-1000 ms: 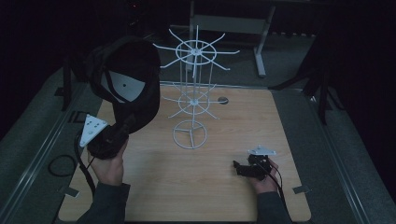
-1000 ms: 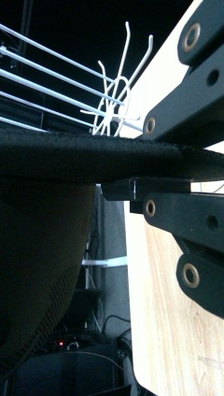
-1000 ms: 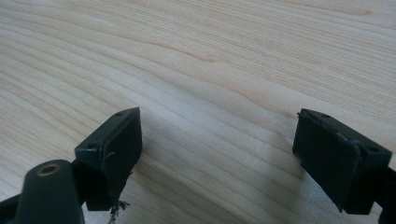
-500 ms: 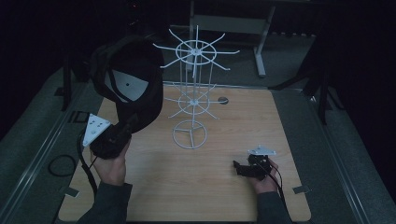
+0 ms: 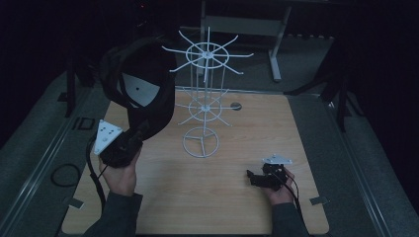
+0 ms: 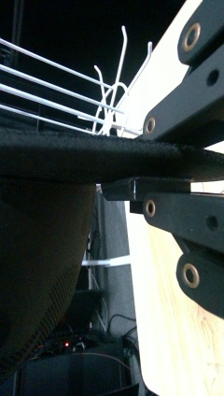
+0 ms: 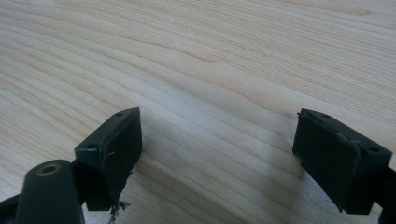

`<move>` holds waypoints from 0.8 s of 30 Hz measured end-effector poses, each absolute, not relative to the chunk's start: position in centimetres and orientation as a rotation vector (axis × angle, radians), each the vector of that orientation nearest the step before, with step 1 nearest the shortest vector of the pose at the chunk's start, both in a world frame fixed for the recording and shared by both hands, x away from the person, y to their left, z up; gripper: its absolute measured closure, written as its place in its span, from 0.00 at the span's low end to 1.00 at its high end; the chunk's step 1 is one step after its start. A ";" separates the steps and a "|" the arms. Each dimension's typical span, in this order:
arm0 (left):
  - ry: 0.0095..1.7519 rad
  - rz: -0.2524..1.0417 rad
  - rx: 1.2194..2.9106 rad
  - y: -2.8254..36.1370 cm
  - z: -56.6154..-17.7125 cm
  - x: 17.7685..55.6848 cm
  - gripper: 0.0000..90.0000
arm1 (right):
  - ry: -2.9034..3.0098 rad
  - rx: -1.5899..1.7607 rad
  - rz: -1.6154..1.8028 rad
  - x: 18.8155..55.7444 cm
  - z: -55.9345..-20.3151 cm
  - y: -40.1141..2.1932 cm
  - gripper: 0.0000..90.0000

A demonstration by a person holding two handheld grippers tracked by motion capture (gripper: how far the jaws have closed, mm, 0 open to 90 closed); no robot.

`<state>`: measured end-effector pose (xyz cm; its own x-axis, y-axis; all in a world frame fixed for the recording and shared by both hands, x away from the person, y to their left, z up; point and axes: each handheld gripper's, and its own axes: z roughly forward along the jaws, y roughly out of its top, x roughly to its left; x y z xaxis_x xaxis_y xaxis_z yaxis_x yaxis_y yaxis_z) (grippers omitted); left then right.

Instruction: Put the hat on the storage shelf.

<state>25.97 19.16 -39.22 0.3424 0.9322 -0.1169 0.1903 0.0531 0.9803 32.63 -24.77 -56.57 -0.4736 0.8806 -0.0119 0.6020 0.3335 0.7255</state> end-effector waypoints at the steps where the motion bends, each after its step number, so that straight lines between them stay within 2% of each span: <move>1: 1.101 0.799 1.428 19.0 -39.3 26.0 0.96 | 2.199 1.307 0.937 32.6 -56.6 -24.8 0.17; 24: 1.092 0.889 1.494 17.6 -39.9 26.3 0.96 | 2.198 1.306 0.937 32.6 -56.6 -24.8 0.17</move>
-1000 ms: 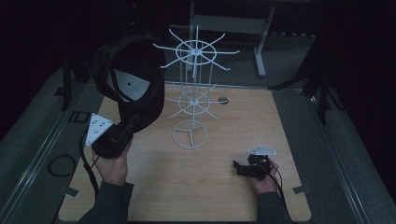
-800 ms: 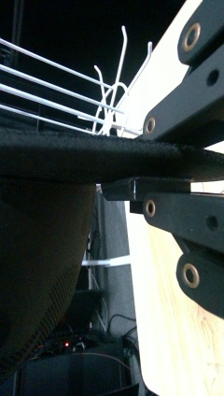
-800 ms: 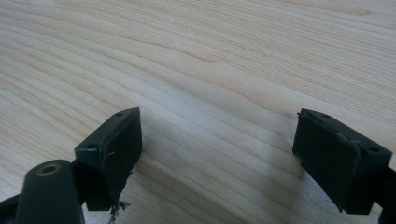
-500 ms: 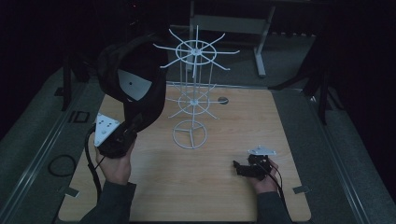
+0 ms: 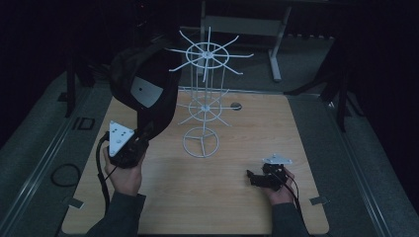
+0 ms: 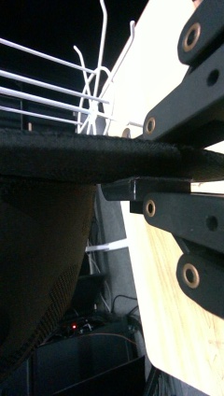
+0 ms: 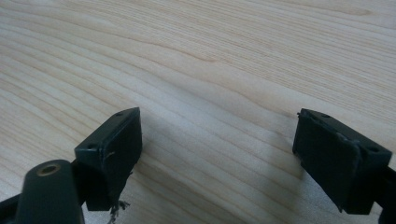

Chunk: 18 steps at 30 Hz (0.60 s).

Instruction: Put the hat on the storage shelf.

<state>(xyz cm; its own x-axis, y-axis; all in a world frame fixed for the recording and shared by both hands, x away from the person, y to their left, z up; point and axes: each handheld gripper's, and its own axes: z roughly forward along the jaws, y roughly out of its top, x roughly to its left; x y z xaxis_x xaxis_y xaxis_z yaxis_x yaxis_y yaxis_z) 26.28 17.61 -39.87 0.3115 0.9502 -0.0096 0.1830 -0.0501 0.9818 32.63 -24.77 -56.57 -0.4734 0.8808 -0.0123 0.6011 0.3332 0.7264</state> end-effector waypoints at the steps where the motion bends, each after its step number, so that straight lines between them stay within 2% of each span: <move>1: 1.086 0.899 1.509 17.4 -39.9 26.3 0.96 | 2.198 1.306 0.937 32.6 -56.6 -24.8 0.17; 18: 1.055 0.886 1.566 16.5 -40.7 26.4 0.96 | 2.198 1.307 0.937 32.6 -56.6 -24.7 0.17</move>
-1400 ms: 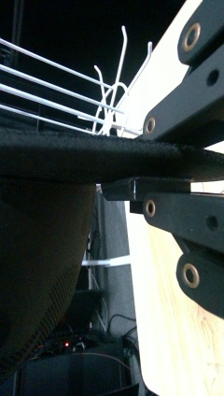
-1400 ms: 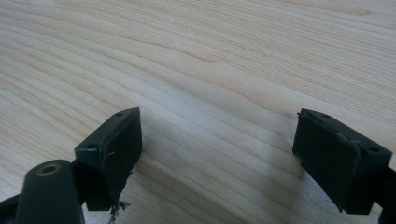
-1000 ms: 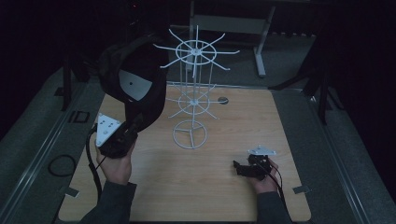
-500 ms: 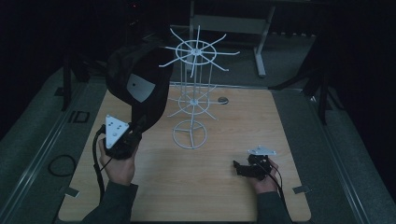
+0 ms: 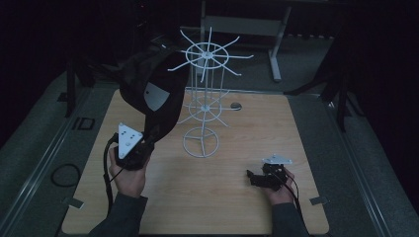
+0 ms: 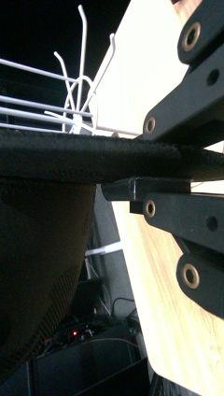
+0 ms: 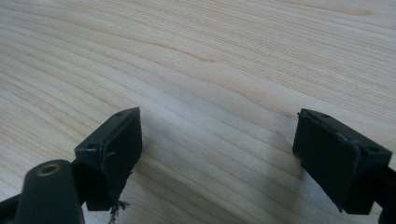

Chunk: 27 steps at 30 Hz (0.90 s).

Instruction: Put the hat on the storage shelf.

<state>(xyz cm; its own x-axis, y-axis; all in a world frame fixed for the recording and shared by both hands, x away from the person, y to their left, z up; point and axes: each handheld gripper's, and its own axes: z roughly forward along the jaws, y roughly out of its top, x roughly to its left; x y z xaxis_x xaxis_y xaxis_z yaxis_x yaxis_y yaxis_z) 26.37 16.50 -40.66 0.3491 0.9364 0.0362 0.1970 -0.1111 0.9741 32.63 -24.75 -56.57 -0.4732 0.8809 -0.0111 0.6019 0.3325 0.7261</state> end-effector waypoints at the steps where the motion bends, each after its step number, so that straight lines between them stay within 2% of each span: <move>1: 1.053 0.877 1.572 16.5 -40.8 26.4 0.96 | 2.198 1.307 0.937 32.6 -56.6 -24.7 0.17; 22: 1.032 0.806 1.616 16.5 -42.0 26.4 0.94 | 2.199 1.304 0.938 32.6 -56.6 -24.7 0.17; 27: 1.037 0.782 1.594 16.7 -42.2 26.4 0.80 | 2.199 1.304 0.938 32.6 -56.6 -24.7 0.17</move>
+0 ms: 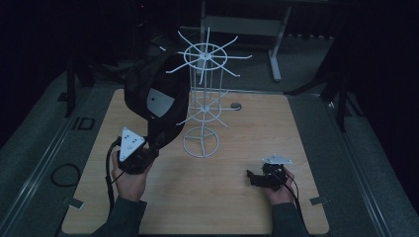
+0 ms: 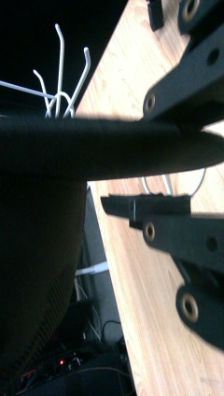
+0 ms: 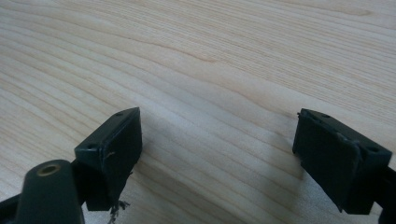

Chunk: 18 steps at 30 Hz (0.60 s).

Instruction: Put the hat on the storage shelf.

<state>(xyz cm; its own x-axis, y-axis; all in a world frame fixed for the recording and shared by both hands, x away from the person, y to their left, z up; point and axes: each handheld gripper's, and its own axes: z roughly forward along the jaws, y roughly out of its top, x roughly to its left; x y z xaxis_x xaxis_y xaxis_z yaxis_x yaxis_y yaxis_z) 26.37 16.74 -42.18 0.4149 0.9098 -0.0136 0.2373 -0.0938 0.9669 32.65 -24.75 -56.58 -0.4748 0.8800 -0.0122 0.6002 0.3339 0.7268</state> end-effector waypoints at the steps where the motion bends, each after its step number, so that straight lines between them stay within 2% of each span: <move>1: 1.037 0.779 1.591 16.8 -42.2 26.3 0.77 | 2.199 1.304 0.938 32.6 -56.6 -24.7 0.17; 8: 1.053 0.742 1.583 17.0 -42.1 26.5 0.60 | 2.199 1.304 0.937 32.6 -56.6 -24.7 0.17; 18: 1.069 0.716 1.590 17.0 -42.3 26.4 0.48 | 2.199 1.303 0.937 32.6 -56.6 -24.8 0.17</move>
<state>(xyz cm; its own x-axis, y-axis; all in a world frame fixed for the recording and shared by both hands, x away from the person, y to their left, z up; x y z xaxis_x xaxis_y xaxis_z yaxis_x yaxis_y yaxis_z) 26.44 17.01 -42.29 0.4232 0.9034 -0.0686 0.2809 -0.0589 0.9579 32.65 -24.75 -56.58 -0.4748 0.8800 -0.0132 0.5997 0.3345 0.7270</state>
